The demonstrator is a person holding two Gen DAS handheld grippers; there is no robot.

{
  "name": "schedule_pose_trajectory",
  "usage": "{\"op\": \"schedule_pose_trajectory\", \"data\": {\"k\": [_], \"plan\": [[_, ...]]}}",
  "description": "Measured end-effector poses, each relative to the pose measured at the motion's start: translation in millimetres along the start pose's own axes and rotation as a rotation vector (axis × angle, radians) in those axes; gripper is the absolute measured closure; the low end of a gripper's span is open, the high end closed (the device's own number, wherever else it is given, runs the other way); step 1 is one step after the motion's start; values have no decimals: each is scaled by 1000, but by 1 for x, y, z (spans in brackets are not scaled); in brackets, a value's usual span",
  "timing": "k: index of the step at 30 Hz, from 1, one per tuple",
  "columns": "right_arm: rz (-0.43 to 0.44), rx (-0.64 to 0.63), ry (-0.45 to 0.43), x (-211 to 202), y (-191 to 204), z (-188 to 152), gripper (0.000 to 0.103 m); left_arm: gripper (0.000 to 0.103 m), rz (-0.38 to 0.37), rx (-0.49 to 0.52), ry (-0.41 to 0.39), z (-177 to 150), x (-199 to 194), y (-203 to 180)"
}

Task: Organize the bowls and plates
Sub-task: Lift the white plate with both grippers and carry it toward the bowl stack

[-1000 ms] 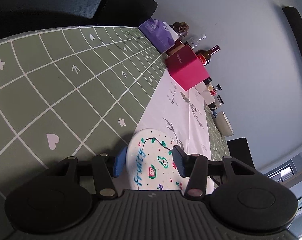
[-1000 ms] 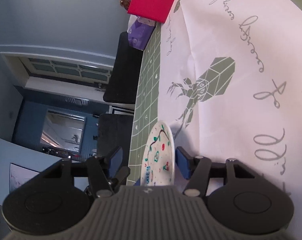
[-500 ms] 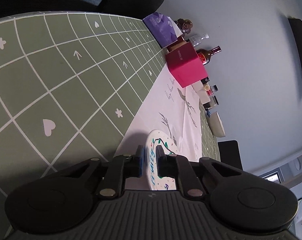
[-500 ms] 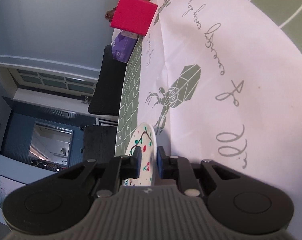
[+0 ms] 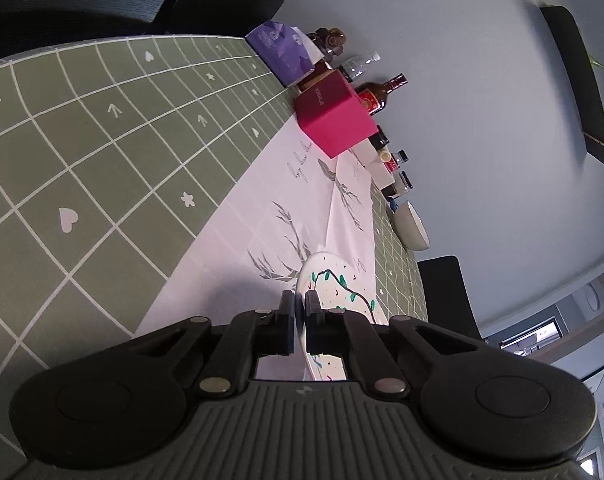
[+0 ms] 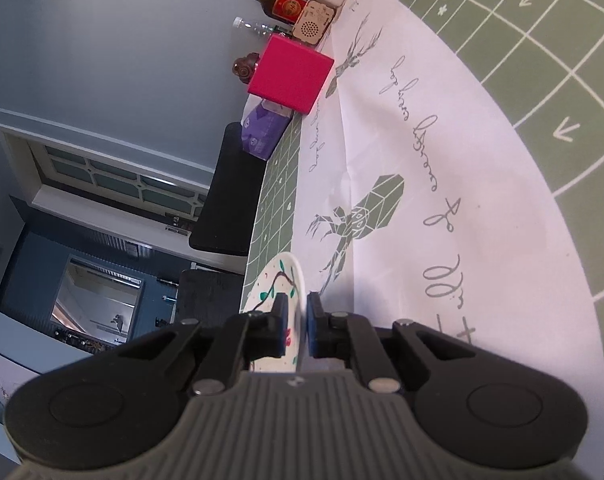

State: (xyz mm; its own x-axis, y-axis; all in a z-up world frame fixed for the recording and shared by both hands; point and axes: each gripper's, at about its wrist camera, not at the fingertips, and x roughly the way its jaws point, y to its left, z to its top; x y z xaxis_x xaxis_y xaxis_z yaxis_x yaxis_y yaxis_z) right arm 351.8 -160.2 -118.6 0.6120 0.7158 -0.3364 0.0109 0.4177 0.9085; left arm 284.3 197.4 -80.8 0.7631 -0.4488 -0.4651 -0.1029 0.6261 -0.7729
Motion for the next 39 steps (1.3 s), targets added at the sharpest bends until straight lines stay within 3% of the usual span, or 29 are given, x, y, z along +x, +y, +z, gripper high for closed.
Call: {"op": "schedule_pose_trajectory", "data": {"k": [4, 9, 12, 17, 20, 28, 31, 39], "plan": [[-6, -30, -33, -30, 14, -5, 102, 99, -24, 11, 41, -2, -7, -20], [-2, -31, -82, -78, 38, -14, 102, 99, -21, 114, 68, -7, -33, -67], [11, -3, -131, -113, 55, -23, 102, 99, -49, 109, 112, -12, -52, -89], [-30, 22, -225, -180, 86, -54, 102, 98, -73, 136, 185, -33, -74, -121], [-95, 41, -245, -218, 95, -73, 102, 98, -85, 152, 267, -49, -85, -135], [-159, 113, -277, -287, 82, -135, 102, 97, -61, 245, 380, -103, -114, -145], [-171, 71, -304, -301, 80, -158, 102, 97, -50, 296, 397, -118, -122, -145], [-150, 116, -331, -321, 54, -207, 102, 96, -26, 391, 415, -146, -134, -142]]}}
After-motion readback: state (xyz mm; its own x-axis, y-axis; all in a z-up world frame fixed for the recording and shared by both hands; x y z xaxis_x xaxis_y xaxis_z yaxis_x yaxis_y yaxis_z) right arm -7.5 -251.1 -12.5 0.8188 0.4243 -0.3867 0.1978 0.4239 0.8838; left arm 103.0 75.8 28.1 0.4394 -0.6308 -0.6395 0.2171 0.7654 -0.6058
